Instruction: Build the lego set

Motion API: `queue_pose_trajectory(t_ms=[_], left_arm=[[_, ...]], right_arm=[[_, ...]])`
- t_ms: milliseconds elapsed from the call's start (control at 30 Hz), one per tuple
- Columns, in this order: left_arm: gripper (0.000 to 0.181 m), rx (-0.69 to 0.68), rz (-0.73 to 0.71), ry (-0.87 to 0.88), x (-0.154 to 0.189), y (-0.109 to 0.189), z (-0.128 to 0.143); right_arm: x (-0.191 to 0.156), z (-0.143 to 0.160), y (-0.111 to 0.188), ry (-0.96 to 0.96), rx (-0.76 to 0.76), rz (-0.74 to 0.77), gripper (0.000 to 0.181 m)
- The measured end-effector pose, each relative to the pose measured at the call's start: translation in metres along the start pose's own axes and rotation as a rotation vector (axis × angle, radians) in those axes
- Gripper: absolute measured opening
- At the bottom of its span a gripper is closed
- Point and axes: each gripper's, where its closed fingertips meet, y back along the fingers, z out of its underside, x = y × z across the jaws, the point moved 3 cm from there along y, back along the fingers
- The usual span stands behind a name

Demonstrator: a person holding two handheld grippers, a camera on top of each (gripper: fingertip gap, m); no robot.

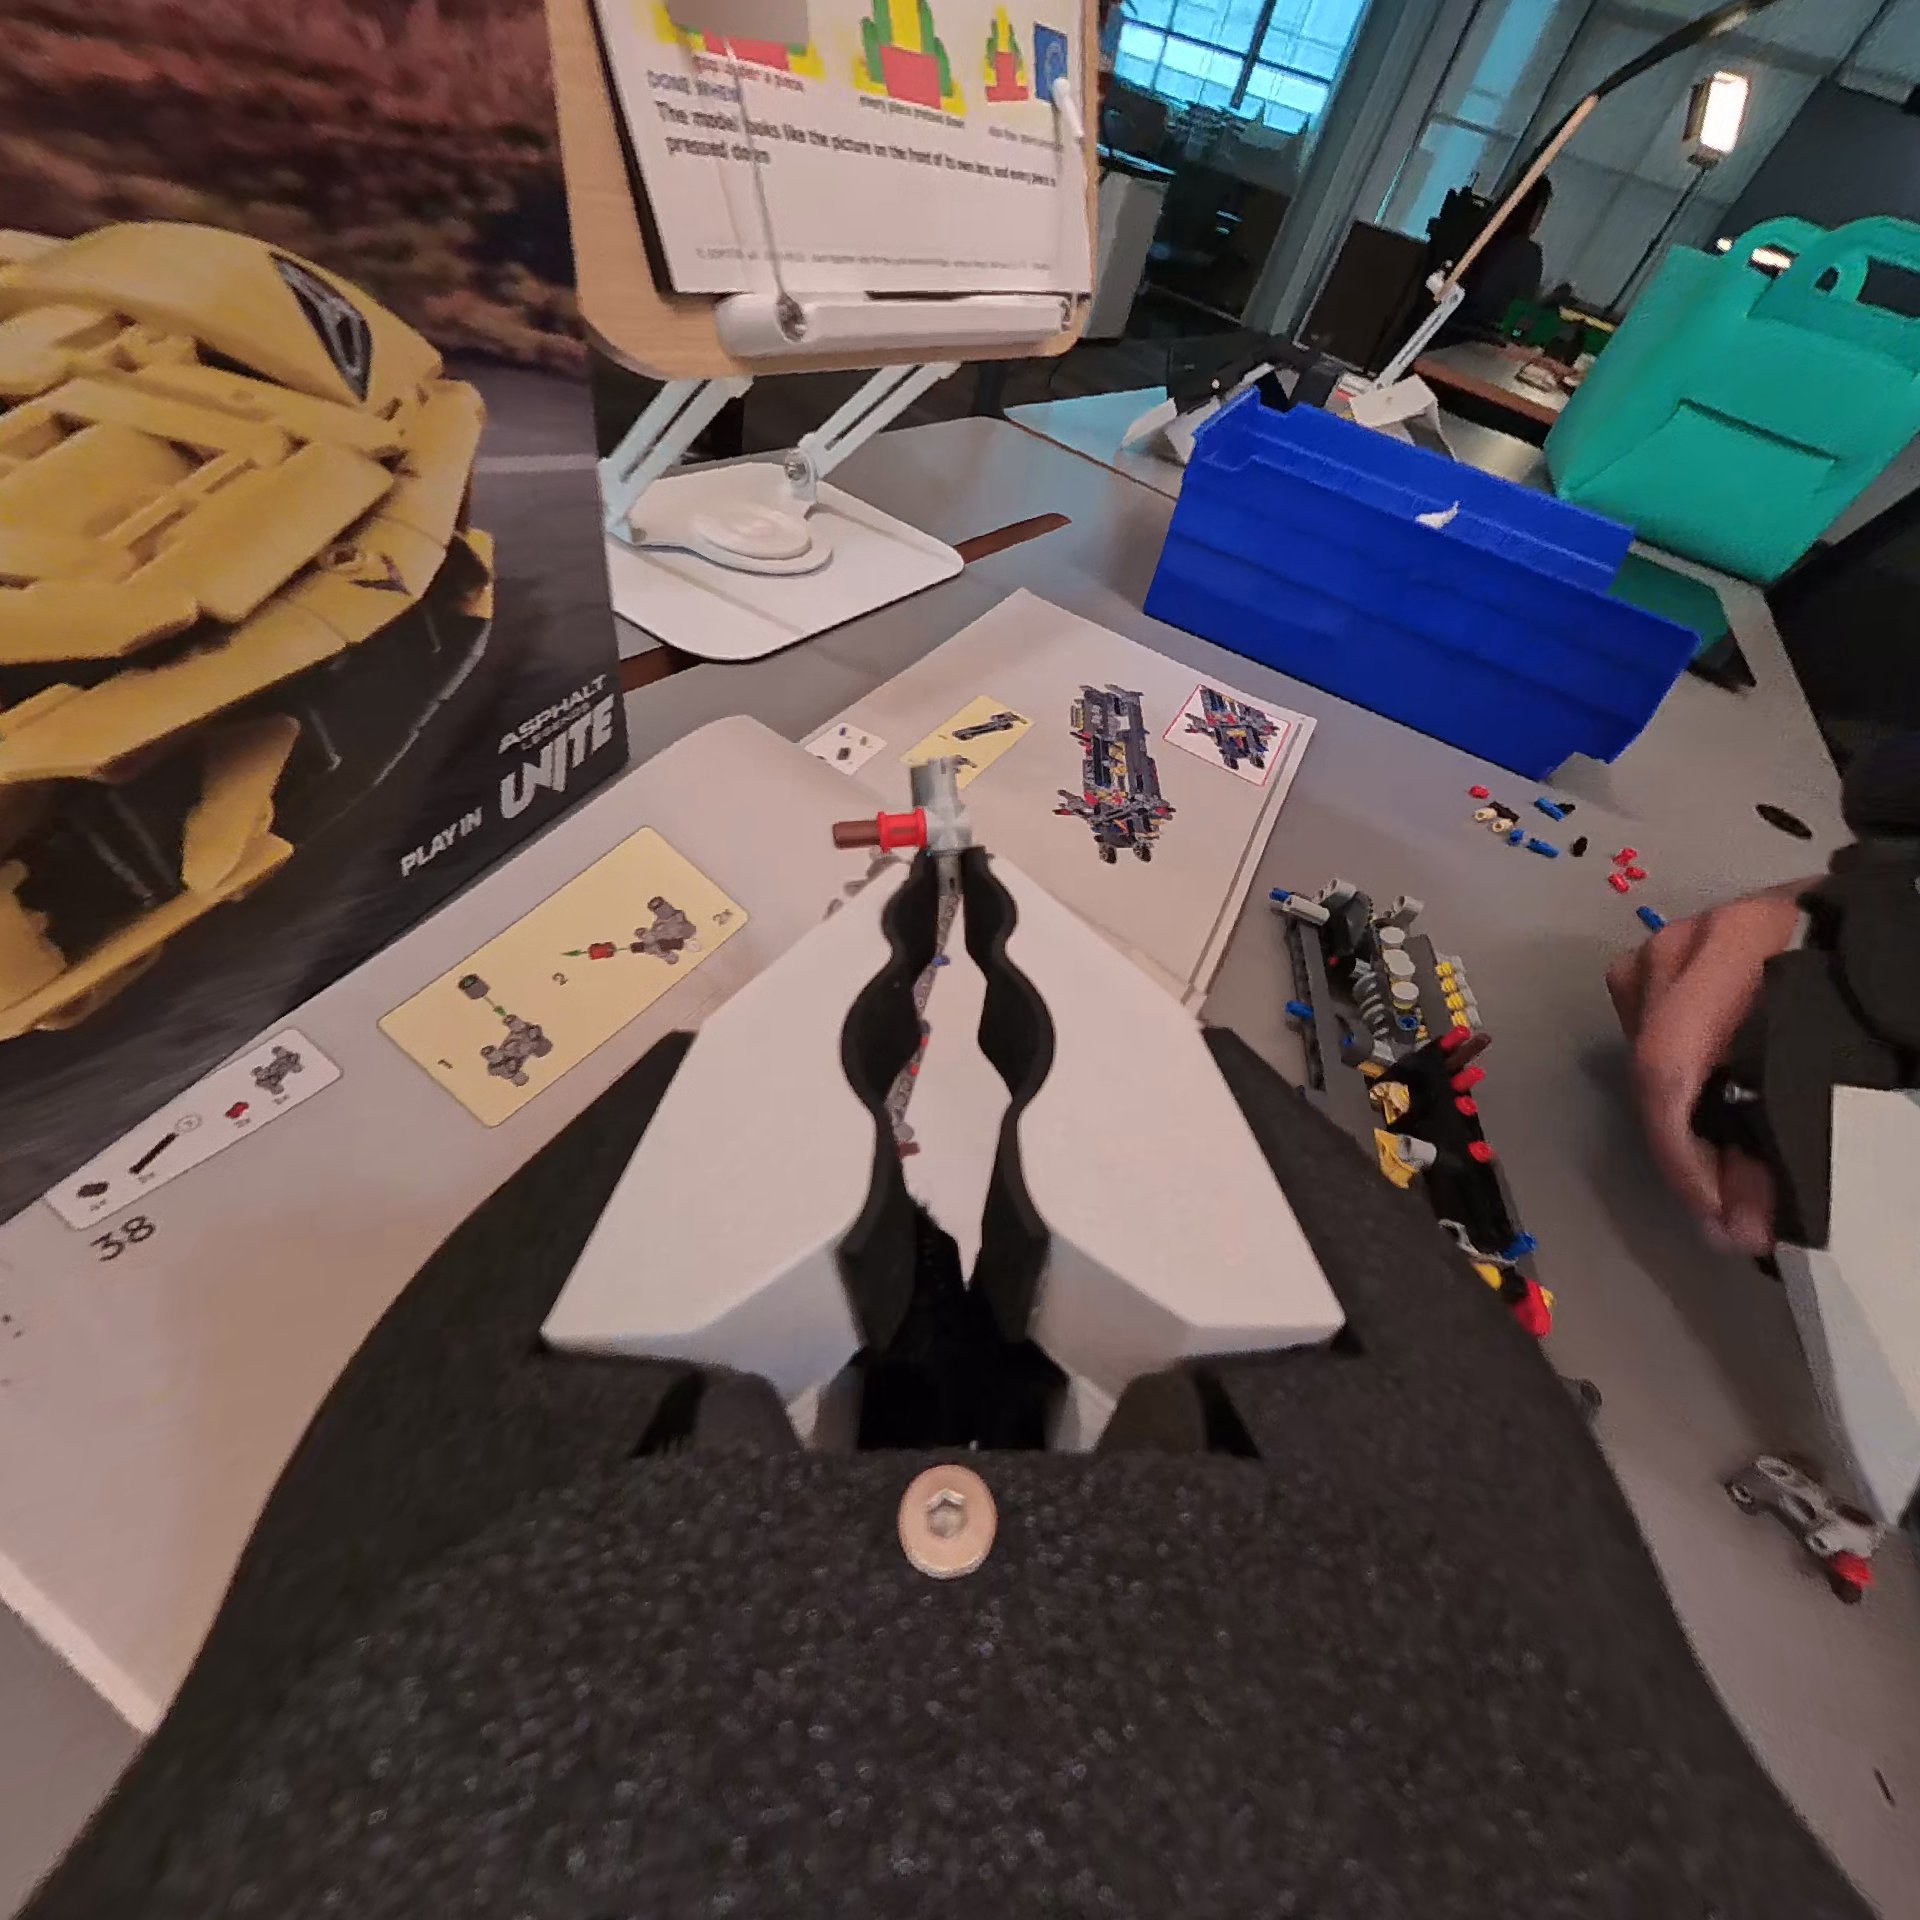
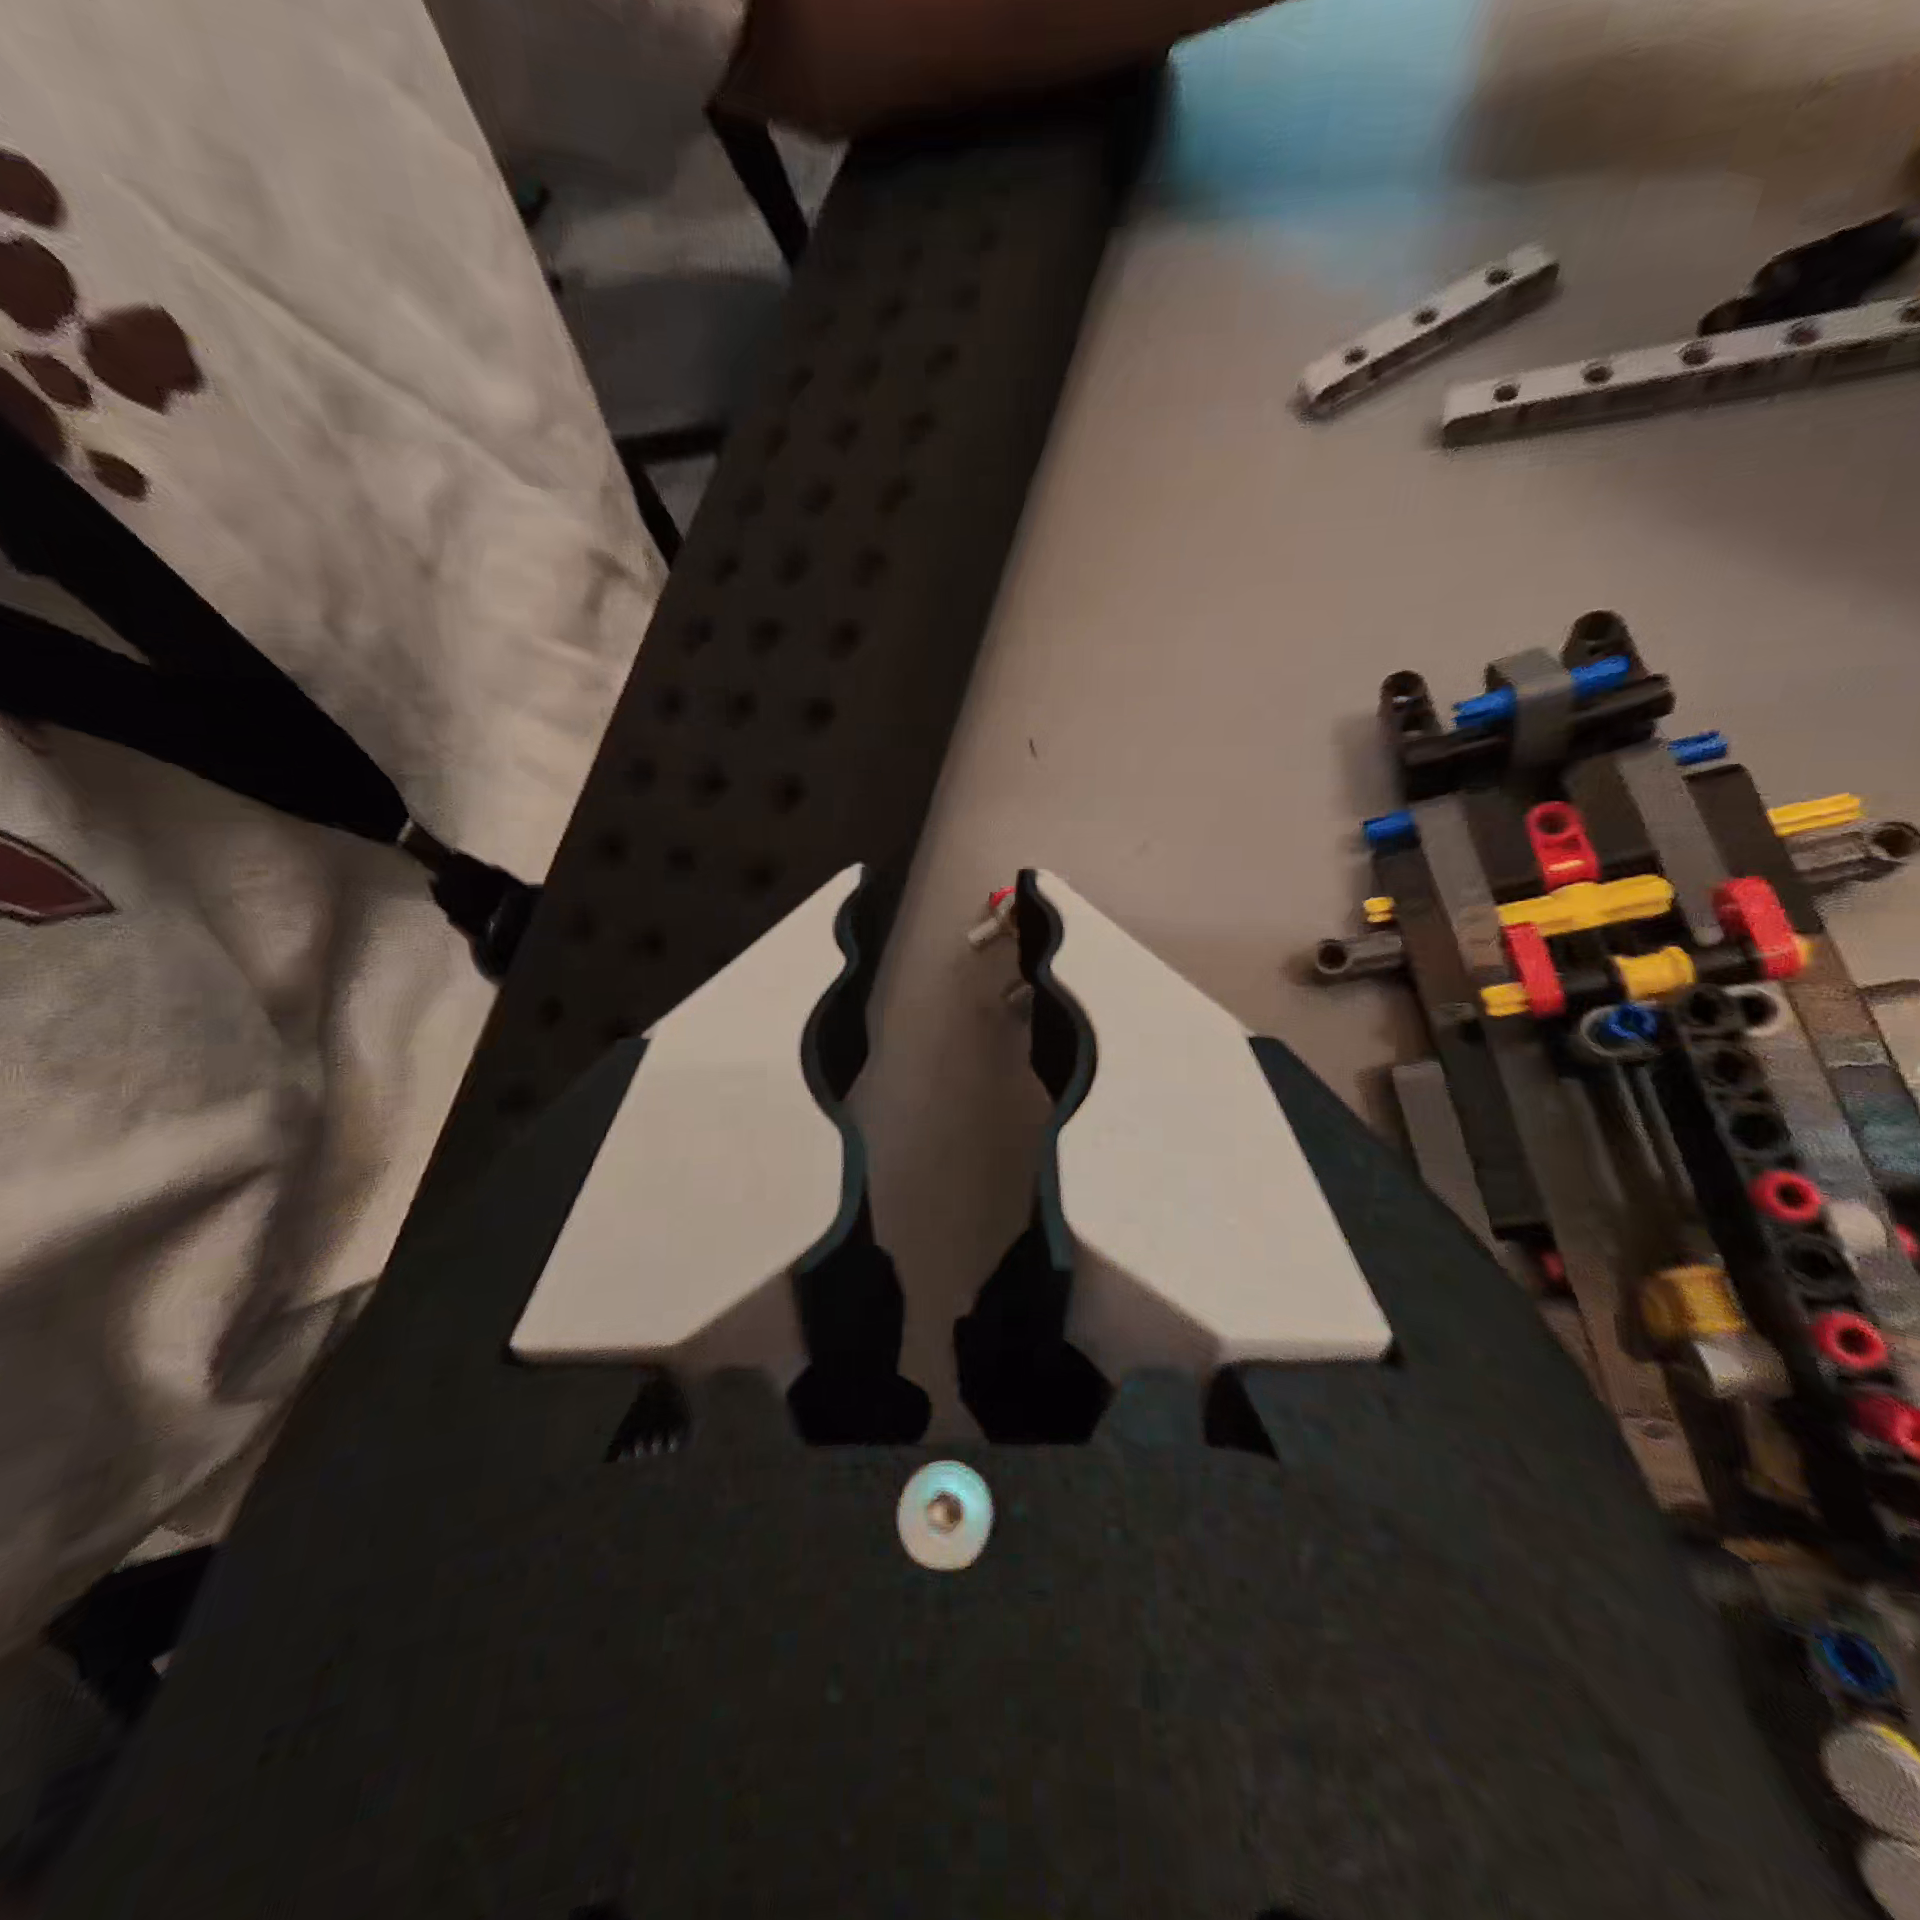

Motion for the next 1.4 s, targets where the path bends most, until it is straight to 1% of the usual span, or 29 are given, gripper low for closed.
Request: queue_pose_trajectory(t_ms=[100, 200, 267, 400, 533, 567, 667, 767, 800, 867, 900, 967, 1033, 1067, 1167, 1267, 1400], left_arm=[[0.004, -0.019, 0.034, -0.042, 0.012, -0.002, 0.000], [0.004, -0.045, 0.085, -0.062, 0.028, 0.002, -0.003], [0.004, -0.053, 0.095, -0.105, 0.040, 0.007, -0.007], [0.003, -0.026, 0.085, -0.179, 0.059, 0.015, -0.020], [0.003, -0.009, 0.092, -0.207, 0.070, 0.018, -0.024], [0.003, -0.008, 0.086, -0.209, 0.071, 0.018, -0.024], [0.003, -0.003, 0.080, -0.179, 0.072, 0.021, -0.020], [0.004, -0.041, 0.088, -0.061, 0.080, 0.030, -0.004], [0.004, -0.064, 0.079, -0.002, 0.085, 0.035, 0.004], [0.003, -0.095, 0.102, 0.113, 0.103, 0.051, 0.021], [0.003, -0.109, 0.112, 0.159, 0.112, 0.060, 0.030], [0.003, -0.161, 0.073, 0.235, 0.123, 0.075, 0.051], [0.003, -0.199, 0.054, 0.303, 0.134, 0.087, 0.070], [0.003, -0.194, 0.063, 0.339, 0.140, 0.090, 0.075], [0.003, -0.097, 0.105, 0.419, 0.153, 0.089, 0.071], [0.003, 0.003, 0.121, 0.347, 0.150, 0.081, 0.057], [0.003, 0.063, 0.176, 0.304, 0.141, 0.065, 0.040]], right_arm=[[0.000, 0.003, 0.001, 0.086, -0.024, 0.049, 0.023], [0.006, 0.005, 0.004, 0.119, -0.019, 0.084, 0.023], [0.011, 0.008, 0.002, 0.155, -0.027, 0.110, 0.024], [0.014, 0.013, -0.004, 0.214, -0.069, 0.156, 0.023], [0.016, 0.015, -0.009, 0.271, -0.093, 0.190, 0.016], [0.016, 0.016, -0.009, 0.279, -0.101, 0.202, 0.008], [0.020, 0.015, -0.006, 0.319, -0.119, 0.269, 0.007], [0.030, 0.005, 0.005, 0.424, -0.122, 0.450, 0.006], [0.034, 0.000, 0.010, 0.486, -0.120, 0.535, 0.006], [0.042, -0.014, 0.025, 0.617, -0.108, 0.754, 0.006], [0.045, -0.018, 0.032, 0.679, -0.126, 0.845, 0.006], [0.052, -0.025, 0.043, 0.769, -0.166, 1.004, 0.006], [0.058, -0.028, 0.050, 0.813, -0.213, 1.118, 0.006], [0.061, -0.029, 0.054, 0.825, -0.233, 1.168, 0.006], [0.065, -0.035, 0.064, 0.865, -0.257, 1.284, 0.006], [0.066, -0.038, 0.068, 0.864, -0.252, 1.331, 0.006], [0.066, -0.043, 0.072, 0.792, -0.159, 1.330, 0.006]])
